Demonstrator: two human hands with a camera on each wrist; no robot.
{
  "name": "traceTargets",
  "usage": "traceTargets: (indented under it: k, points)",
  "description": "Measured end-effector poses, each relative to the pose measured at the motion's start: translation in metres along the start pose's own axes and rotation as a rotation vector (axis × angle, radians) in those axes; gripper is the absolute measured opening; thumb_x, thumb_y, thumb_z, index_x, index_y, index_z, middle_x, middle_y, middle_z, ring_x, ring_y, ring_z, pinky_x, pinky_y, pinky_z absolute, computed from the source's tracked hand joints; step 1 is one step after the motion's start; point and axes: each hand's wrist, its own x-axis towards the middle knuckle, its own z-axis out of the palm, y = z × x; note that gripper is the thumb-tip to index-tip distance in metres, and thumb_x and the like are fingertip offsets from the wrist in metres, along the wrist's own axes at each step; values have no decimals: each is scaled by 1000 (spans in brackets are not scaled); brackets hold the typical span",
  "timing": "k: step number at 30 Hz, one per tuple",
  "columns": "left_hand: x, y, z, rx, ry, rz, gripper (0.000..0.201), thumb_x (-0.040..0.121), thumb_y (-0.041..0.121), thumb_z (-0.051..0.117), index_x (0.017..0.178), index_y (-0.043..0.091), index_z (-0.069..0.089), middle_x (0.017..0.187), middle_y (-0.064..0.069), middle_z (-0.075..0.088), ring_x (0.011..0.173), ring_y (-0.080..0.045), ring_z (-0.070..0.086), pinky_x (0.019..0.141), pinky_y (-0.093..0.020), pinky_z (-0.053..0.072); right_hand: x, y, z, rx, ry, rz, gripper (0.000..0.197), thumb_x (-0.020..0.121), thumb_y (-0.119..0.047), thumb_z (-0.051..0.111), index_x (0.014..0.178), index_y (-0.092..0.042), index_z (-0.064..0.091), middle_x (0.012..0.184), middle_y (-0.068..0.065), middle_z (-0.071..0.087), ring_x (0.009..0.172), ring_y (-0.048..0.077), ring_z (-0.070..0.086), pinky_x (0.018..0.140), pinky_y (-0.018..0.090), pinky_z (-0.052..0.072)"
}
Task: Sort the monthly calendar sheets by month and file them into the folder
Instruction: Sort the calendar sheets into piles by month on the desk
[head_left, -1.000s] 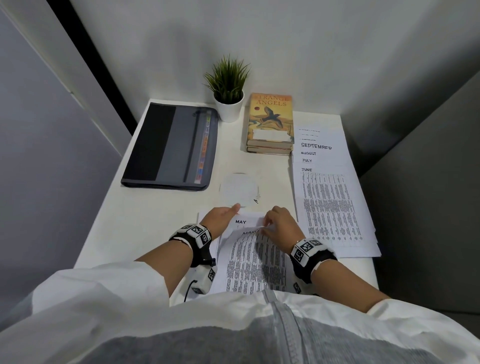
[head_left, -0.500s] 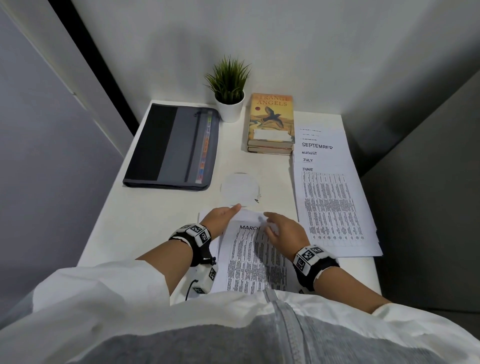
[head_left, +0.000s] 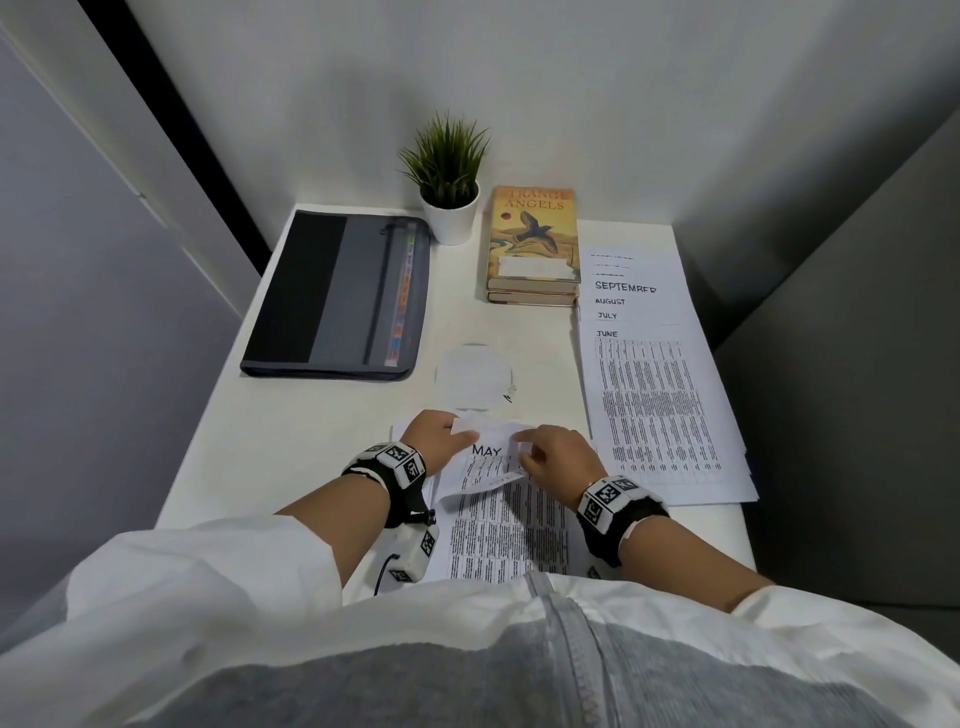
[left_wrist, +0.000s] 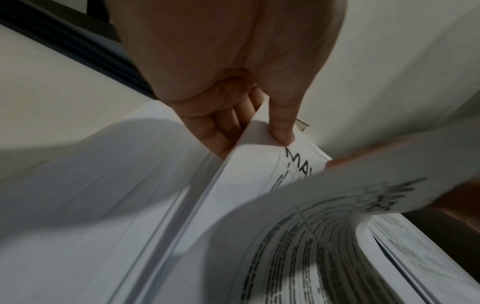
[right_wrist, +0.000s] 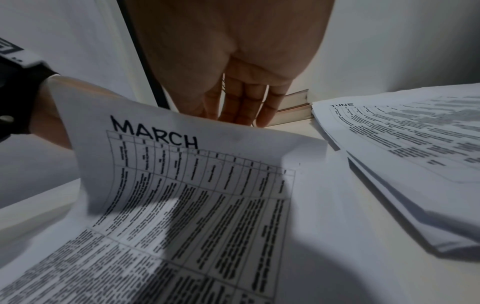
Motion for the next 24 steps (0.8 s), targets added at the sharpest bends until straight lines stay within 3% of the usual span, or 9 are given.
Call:
traceTargets:
  k: [4, 7, 10, 12, 15, 18, 20, 22, 24]
  points:
    - [-3, -1, 2, -54, 8, 5, 39, 81, 26, 75, 53, 19, 50, 47, 11, 42, 40, -1, 38, 41, -11, 27, -4, -2, -1, -13, 0, 5, 22, 86, -25, 62, 108, -22, 66, 84, -7, 56, 74, 11, 53, 72, 29, 49]
    - [-7, 3, 2, -107, -33, -13, 25, 82, 29, 74, 73, 7, 66, 65, 2, 59, 58, -10, 52, 56, -20, 39, -6, -4, -2, -91, -36, -50, 15, 80, -26, 68, 91, -17, 63, 91, -3, 49, 86, 16, 47, 75, 30, 43]
    - [-7, 6, 1, -80, -14, -14, 39, 92, 34, 62, 65, 11, 46, 64, -4, 41, 60, -17, 38, 56, -28, 28, -5, -10, -4, -114, -137, -90, 10, 78, -19, 64, 81, -18, 54, 89, 0, 56, 84, 19, 50, 70, 31, 40]
    - [-7, 6, 0, -70, 10, -23, 40, 95, 32, 57, 66, 13, 38, 64, -5, 34, 59, -18, 33, 54, -28, 24, -4, -13, -5, -119, -190, -113, 9, 82, -24, 61, 88, -20, 56, 90, 0, 61, 81, 20, 54, 69, 30, 39]
    - [-6, 3, -3, -88, 35, -43, 42, 96, 29, 54, 62, 14, 35, 61, -5, 33, 58, -18, 33, 54, -29, 24, -5, -15, -4, -194, -182, -158, 26, 87, -32, 62, 108, -17, 66, 101, 4, 58, 93, 23, 54, 78, 32, 44]
    - [-4, -2, -5, -150, 51, -41, 43, 94, 23, 58, 60, 15, 34, 62, -6, 32, 60, -18, 33, 59, -28, 28, -3, -10, -9, -162, -50, -143, 26, 84, -25, 68, 106, -13, 70, 126, 8, 50, 111, 26, 47, 91, 38, 46]
    - [-3, -5, -4, -197, 47, -51, 40, 91, 22, 62, 61, 14, 37, 64, -7, 34, 62, -18, 35, 62, -27, 33, -1, -6, -12, -132, -53, -134, 26, 84, -24, 69, 106, -11, 70, 138, 6, 46, 123, 25, 45, 99, 37, 43]
    - [-1, -7, -3, -213, 35, -57, 39, 89, 22, 66, 60, 14, 40, 62, -5, 36, 62, -18, 37, 63, -27, 35, 1, -5, -11, -119, -75, -144, 25, 85, -24, 67, 105, -9, 70, 133, 5, 52, 118, 24, 51, 96, 33, 44]
    - [0, -10, -3, -227, 24, -73, 38, 86, 24, 70, 60, 14, 45, 59, -3, 40, 59, -18, 39, 62, -27, 36, -1, -7, -9, -91, -65, -147, 22, 84, -23, 66, 98, -6, 70, 115, 4, 58, 99, 24, 59, 83, 30, 47]
